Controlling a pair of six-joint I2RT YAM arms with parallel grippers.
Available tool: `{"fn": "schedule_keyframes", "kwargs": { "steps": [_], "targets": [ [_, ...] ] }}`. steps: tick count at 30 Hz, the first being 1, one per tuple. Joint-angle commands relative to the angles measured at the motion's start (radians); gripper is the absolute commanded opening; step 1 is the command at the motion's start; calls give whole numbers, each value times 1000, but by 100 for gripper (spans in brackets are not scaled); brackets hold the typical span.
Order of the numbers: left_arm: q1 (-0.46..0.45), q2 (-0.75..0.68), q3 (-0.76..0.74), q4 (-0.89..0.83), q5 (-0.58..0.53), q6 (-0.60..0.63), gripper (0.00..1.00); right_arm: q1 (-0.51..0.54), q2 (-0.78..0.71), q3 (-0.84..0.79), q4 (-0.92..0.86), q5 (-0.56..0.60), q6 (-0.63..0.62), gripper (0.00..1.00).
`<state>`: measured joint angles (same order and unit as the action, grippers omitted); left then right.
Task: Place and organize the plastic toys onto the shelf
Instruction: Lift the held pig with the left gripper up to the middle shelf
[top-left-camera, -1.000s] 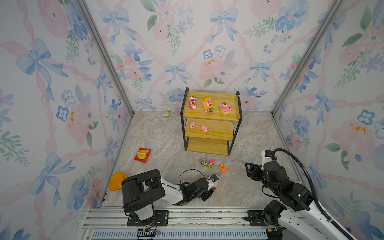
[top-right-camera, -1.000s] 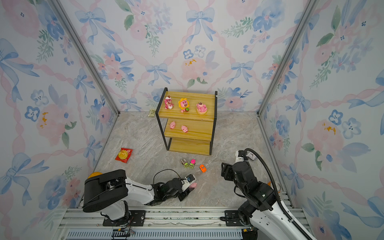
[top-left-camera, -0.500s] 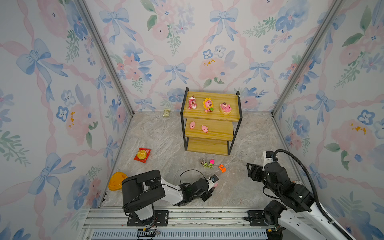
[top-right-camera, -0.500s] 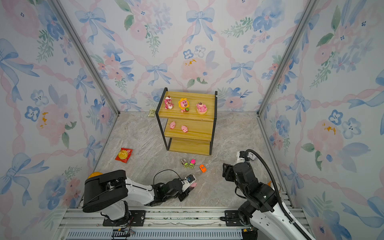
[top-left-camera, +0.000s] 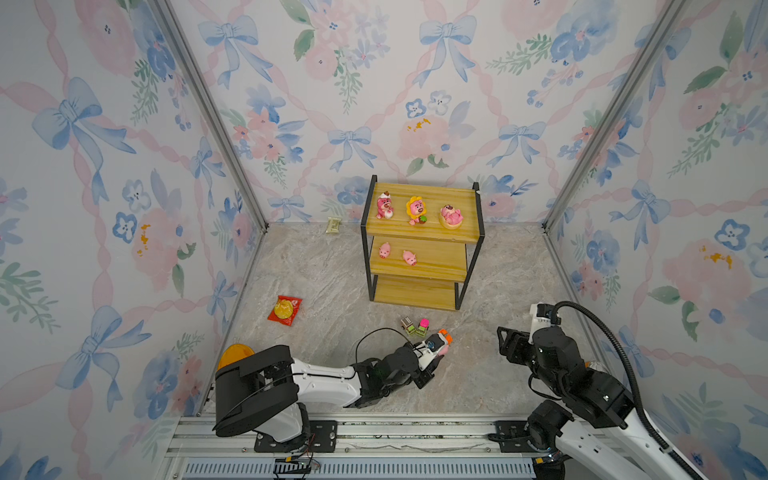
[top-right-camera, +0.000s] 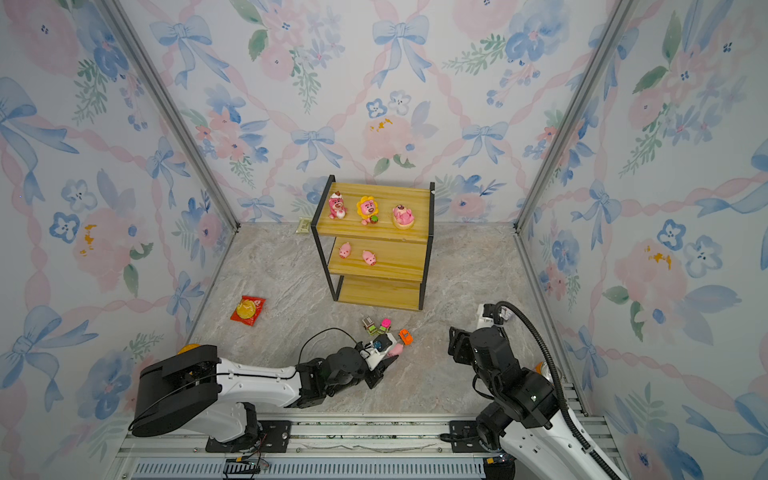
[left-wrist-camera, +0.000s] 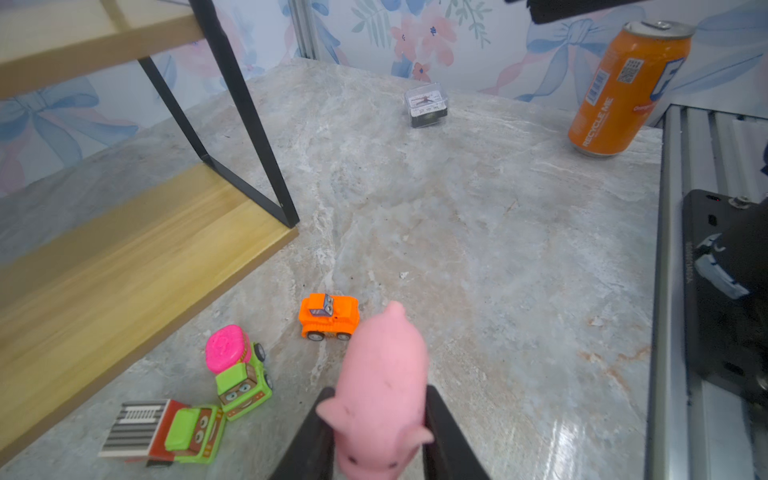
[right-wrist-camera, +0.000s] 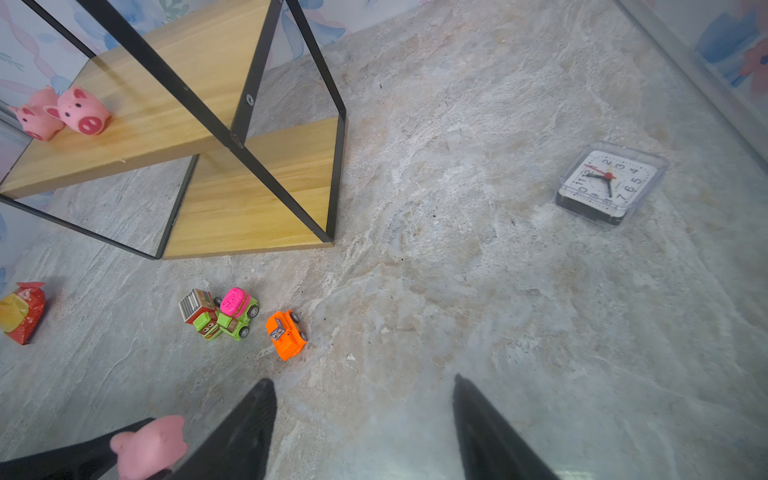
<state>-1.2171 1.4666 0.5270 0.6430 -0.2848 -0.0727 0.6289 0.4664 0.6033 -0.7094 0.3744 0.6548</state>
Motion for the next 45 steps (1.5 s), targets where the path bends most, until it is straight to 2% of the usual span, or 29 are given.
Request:
{"fn": "schedule_keyframes", "kwargs": {
  "steps": [1, 7, 13, 23, 24, 32, 45],
  "targets": [
    [19, -2, 85, 14, -88, 78, 35, -9, -11, 12, -41, 22, -6, 70],
    [101, 58, 256, 30, -77, 137, 35, -11, -11, 25, -47, 21, -14, 70],
    [161, 106, 335, 33, -109, 116, 35, -13, -30, 33, -54, 21, -18, 70],
    [159, 207, 458, 32, -313, 97, 36, -15, -27, 39, -51, 8, -25, 70],
    [156, 219, 471, 32, -333, 95, 36, -15, -28, 43, -52, 6, -59, 70],
    [154, 297, 547, 26, -457, 54, 37, -15, -38, 51, -43, -14, -96, 70],
    [150, 407, 681, -17, -514, 46, 38, -21, -54, 33, -9, -30, -190, 70]
  ]
}}
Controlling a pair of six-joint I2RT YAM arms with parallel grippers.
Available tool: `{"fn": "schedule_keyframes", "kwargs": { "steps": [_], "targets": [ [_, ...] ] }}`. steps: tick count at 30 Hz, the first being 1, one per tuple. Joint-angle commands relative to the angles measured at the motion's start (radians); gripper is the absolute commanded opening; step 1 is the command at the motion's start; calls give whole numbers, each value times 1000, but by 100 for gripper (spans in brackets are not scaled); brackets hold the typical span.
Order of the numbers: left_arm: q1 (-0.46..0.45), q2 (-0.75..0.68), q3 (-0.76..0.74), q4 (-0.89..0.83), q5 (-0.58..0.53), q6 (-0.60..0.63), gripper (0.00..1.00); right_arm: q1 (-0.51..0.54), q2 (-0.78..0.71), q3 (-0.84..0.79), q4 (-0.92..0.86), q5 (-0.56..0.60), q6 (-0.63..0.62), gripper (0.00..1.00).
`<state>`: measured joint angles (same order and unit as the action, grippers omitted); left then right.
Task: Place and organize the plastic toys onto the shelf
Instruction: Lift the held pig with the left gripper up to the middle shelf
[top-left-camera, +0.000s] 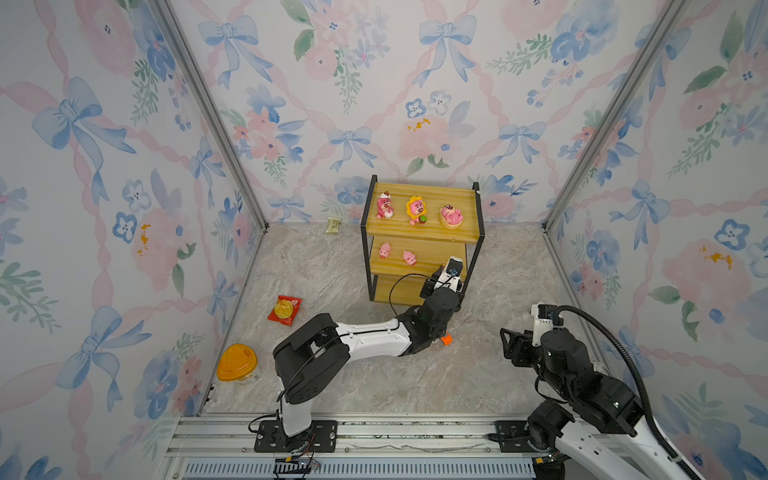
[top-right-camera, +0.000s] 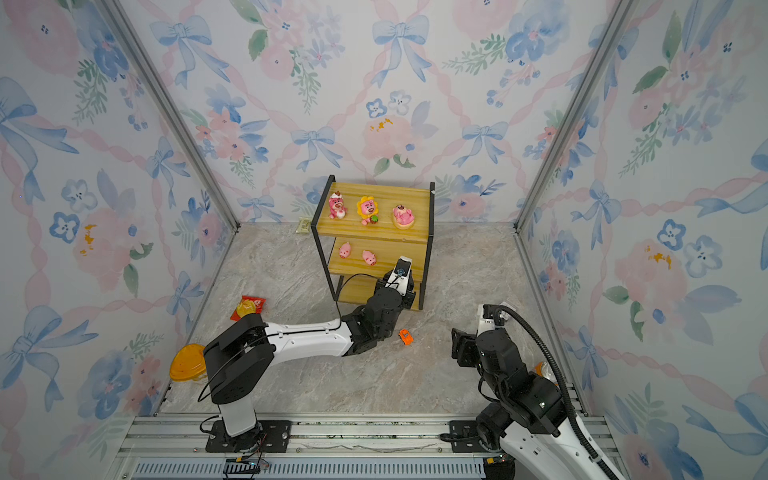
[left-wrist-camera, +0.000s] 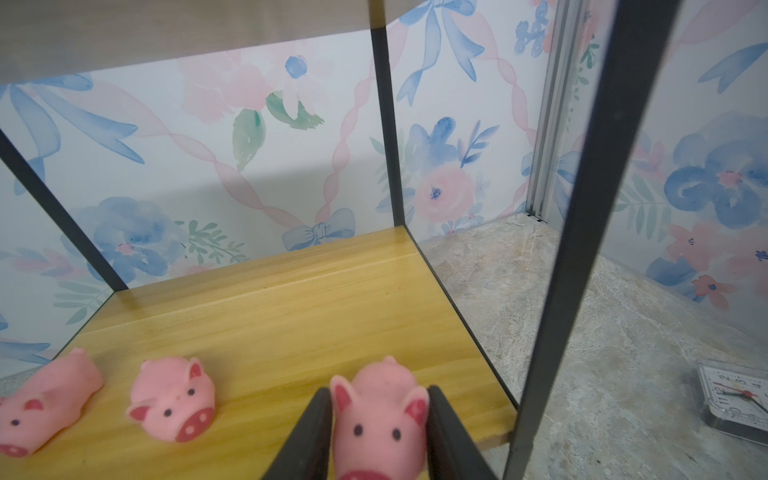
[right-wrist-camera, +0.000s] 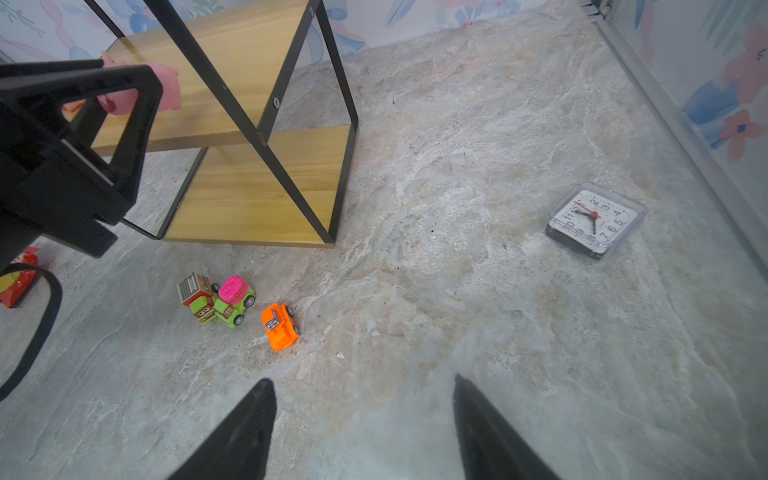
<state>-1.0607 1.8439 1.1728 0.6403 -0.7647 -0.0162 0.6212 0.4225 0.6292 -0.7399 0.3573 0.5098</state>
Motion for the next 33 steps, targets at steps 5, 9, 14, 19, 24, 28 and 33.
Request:
{"fn": "schedule_keyframes", "kwargs": {
  "steps": [5, 9, 14, 19, 24, 28, 33],
  "targets": [
    [-4, 54, 55, -14, -35, -12, 38, -17, -15, 1, 32, -40, -53, 70],
    [-5, 62, 67, -17, -33, -13, 37, -17, -24, -6, 34, -47, -53, 70],
    [2, 74, 77, -17, -35, -5, 37, -18, -34, -8, 34, -46, -51, 70],
    [12, 78, 78, -18, -32, -4, 37, -19, -33, -4, 32, -40, -51, 70],
    [24, 83, 71, -17, -24, -11, 37, -20, -33, -5, 28, -36, -48, 70],
    [36, 87, 73, -19, -17, -12, 37, -20, -32, -4, 28, -33, -45, 70],
    [50, 95, 77, -19, -4, -17, 38, -22, -31, -2, 26, -27, -45, 70]
  ]
}}
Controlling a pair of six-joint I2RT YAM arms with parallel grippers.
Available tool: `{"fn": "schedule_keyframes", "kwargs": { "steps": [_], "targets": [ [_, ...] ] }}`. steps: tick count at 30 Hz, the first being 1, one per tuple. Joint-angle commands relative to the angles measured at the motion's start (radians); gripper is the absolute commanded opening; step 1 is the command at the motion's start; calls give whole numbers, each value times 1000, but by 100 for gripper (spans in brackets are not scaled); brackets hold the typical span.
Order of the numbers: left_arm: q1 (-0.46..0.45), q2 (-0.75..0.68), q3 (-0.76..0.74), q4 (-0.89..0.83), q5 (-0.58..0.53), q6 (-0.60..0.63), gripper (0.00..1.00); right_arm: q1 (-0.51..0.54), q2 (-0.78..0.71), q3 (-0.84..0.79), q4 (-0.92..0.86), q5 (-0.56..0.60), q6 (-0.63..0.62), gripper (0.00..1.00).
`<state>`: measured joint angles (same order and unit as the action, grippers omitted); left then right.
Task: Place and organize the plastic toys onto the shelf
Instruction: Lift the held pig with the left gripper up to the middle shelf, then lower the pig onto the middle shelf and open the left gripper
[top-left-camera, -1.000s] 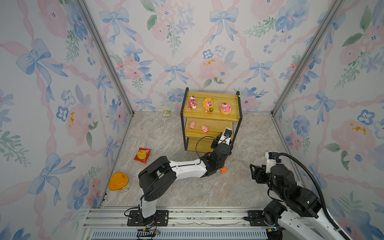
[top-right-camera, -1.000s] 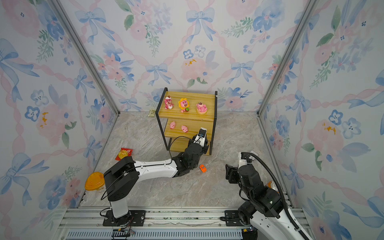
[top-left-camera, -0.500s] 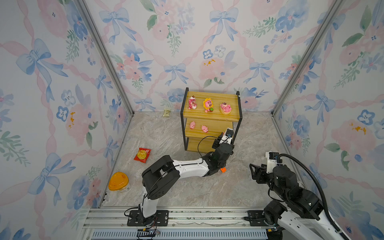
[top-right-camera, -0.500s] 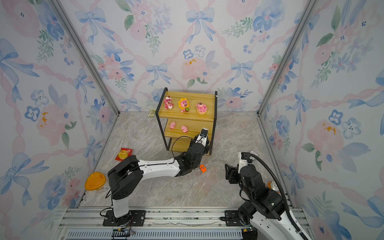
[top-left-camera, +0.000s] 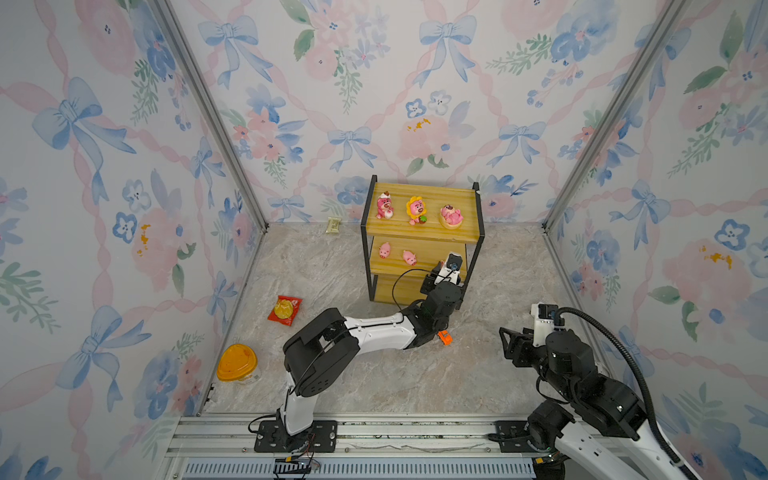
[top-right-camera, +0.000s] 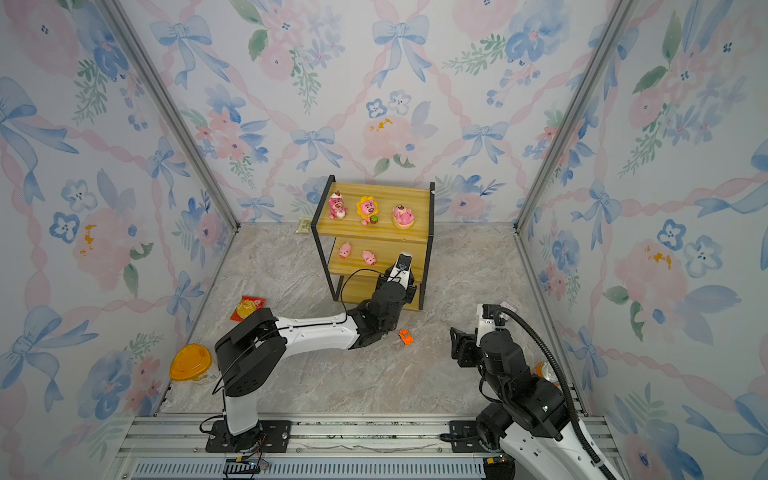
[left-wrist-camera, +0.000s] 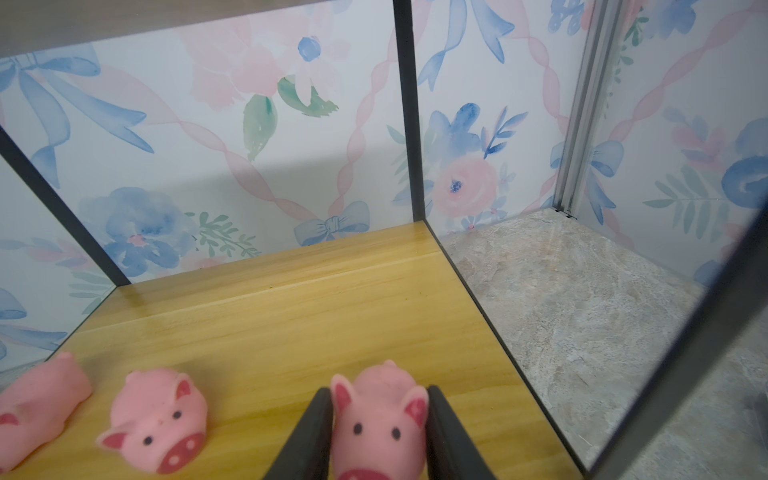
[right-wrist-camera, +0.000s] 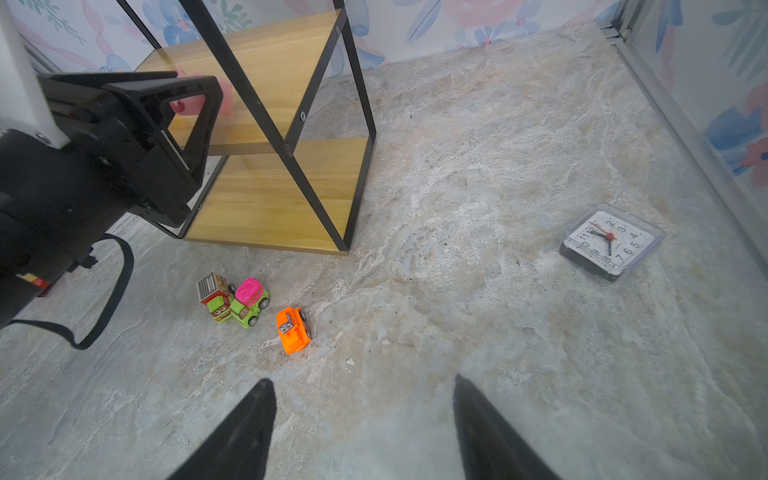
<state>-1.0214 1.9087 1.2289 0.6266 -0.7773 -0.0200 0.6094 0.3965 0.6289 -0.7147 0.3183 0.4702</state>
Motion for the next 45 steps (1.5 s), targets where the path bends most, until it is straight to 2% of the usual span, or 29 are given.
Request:
{"fn": "schedule_keyframes", "kwargs": {
  "steps": [1, 45],
  "targets": [
    [12, 34, 23, -5, 10, -14, 38, -10, -5, -2, 2, 14, -7, 70],
    [52, 123, 146, -60, 38, -54, 42, -19, -10, -6, 0, 21, -8, 70]
  ]
}}
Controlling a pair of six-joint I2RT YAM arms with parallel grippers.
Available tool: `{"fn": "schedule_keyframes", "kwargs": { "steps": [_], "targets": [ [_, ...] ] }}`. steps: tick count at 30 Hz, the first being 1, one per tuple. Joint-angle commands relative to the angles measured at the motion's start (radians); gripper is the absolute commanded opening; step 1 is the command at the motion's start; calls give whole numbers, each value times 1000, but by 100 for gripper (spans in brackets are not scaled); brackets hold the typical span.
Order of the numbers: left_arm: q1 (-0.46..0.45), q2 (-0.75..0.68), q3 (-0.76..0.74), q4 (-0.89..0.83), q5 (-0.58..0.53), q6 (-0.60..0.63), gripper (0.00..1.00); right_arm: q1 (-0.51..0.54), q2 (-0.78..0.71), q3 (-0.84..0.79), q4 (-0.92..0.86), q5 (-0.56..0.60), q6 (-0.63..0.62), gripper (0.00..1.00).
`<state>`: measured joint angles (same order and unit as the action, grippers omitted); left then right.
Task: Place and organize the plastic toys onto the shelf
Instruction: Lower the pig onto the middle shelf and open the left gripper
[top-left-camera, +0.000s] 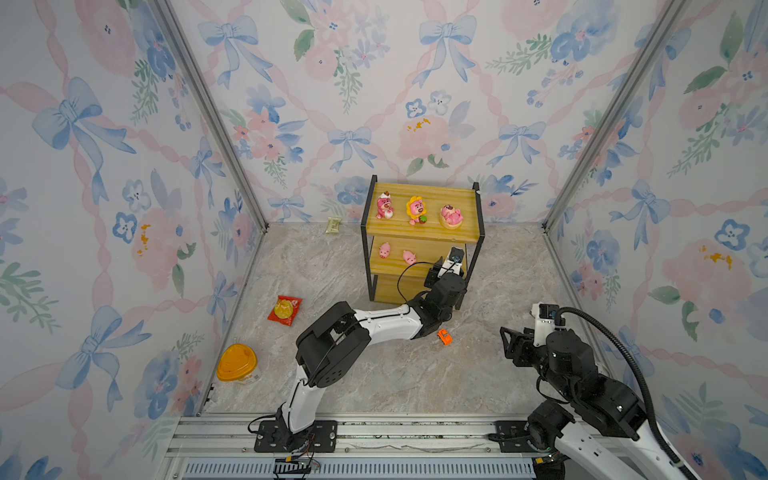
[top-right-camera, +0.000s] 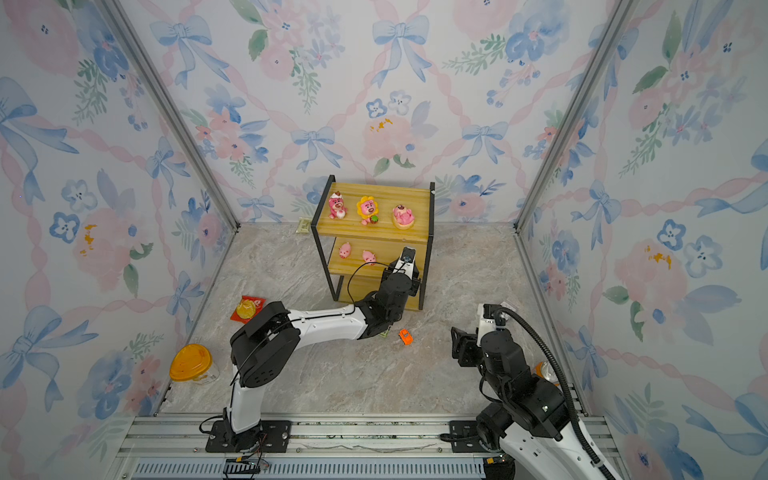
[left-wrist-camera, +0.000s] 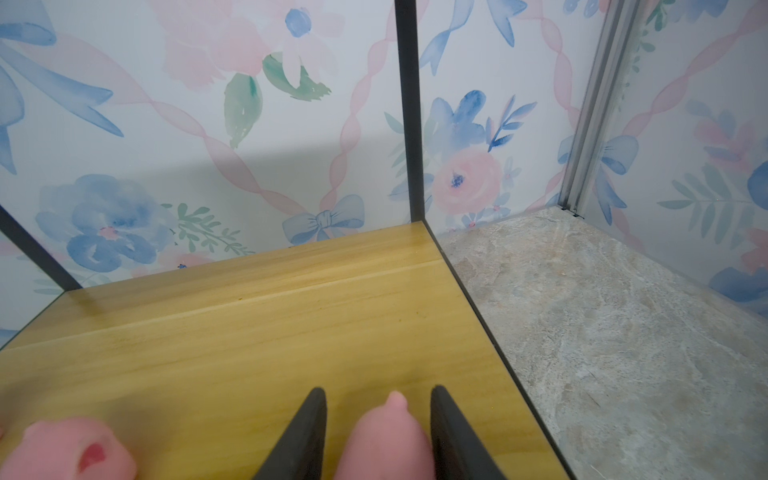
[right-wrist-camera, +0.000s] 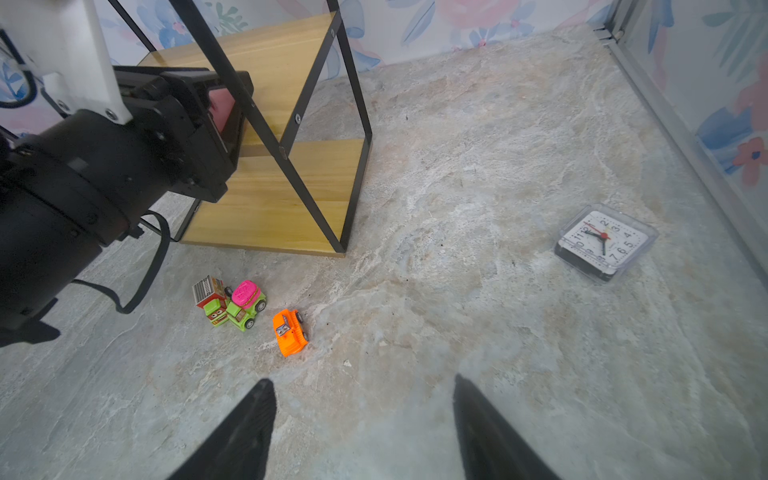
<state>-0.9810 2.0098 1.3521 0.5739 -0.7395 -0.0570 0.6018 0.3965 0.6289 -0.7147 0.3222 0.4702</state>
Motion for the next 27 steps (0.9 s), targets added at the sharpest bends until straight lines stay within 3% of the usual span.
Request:
{"fn": "schedule_keyframes", "kwargs": {
  "steps": [1, 15, 27],
  "targets": [
    [14, 22, 25, -9, 0, -17, 42, -11, -10, -5, 0, 16, -10, 70],
    [36, 47, 62, -25, 15, -21, 44, -18, -11, -7, 3, 15, -12, 70],
    [37, 61, 84, -38, 12, -24, 52, -25, -4, -9, 11, 8, -17, 70]
  ]
}}
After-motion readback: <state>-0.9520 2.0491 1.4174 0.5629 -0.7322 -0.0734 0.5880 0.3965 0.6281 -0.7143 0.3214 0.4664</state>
